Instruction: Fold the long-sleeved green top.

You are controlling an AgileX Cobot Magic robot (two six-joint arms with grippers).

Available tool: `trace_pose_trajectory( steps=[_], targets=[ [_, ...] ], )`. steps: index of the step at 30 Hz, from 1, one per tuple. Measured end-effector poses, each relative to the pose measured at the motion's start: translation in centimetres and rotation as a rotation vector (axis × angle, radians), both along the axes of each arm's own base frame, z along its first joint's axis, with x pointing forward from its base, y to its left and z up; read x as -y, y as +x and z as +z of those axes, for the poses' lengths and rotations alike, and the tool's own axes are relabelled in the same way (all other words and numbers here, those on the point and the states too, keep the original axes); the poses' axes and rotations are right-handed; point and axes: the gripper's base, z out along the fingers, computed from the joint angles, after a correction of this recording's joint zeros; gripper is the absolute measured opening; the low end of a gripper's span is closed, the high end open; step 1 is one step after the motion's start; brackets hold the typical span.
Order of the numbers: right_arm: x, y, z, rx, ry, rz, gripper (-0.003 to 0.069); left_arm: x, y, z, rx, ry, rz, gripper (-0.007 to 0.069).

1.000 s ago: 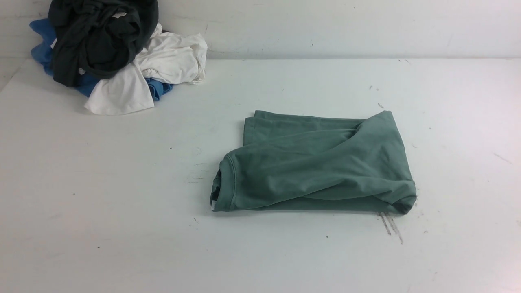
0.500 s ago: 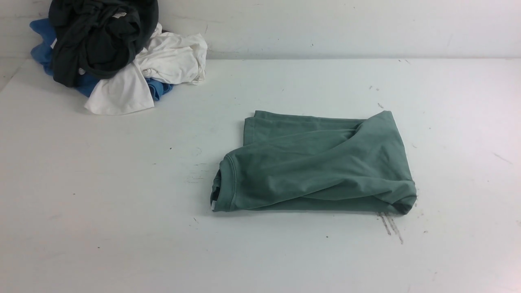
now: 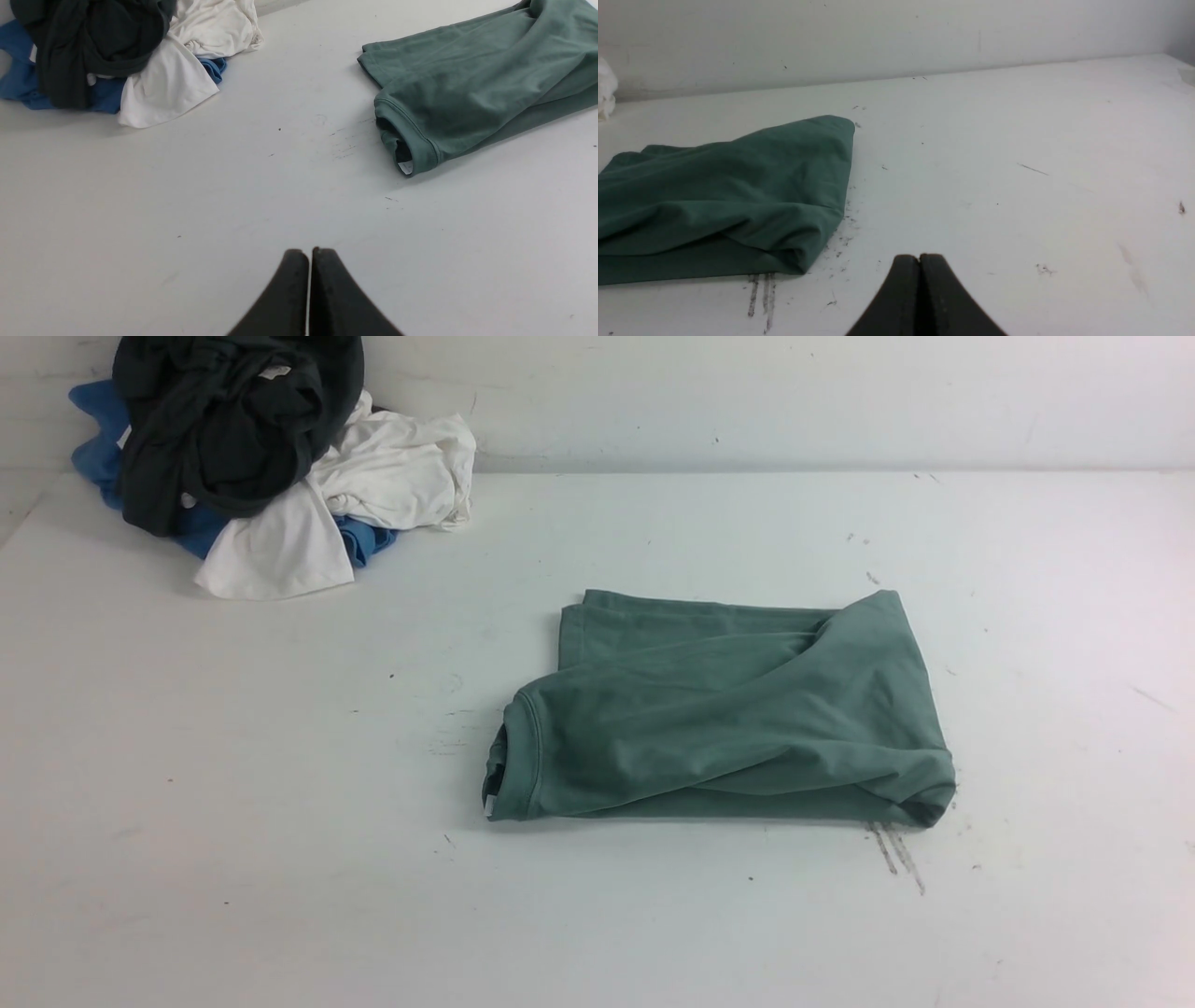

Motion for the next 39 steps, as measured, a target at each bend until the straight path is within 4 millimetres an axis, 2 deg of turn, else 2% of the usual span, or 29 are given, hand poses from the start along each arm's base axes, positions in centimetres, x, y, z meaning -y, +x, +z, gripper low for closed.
trace_pose_trajectory(
  steps=[4,33,39],
  targets=[
    [0.1,-0.1,-0.3,-0.042,-0.002,-0.006,-0.0015,0.0,0.0,0.0,0.000,0.000,0.000,-0.0007],
    [0.1,-0.1,-0.3,-0.044,-0.008,-0.006,-0.0015,0.0,0.0,0.0,-0.001,0.002,0.000,-0.0007],
    [0.1,-0.1,-0.3,-0.044,-0.008,-0.006,-0.0015,0.2,0.8,-1.6,0.024,-0.002,0.043,-0.0007]
  ],
)
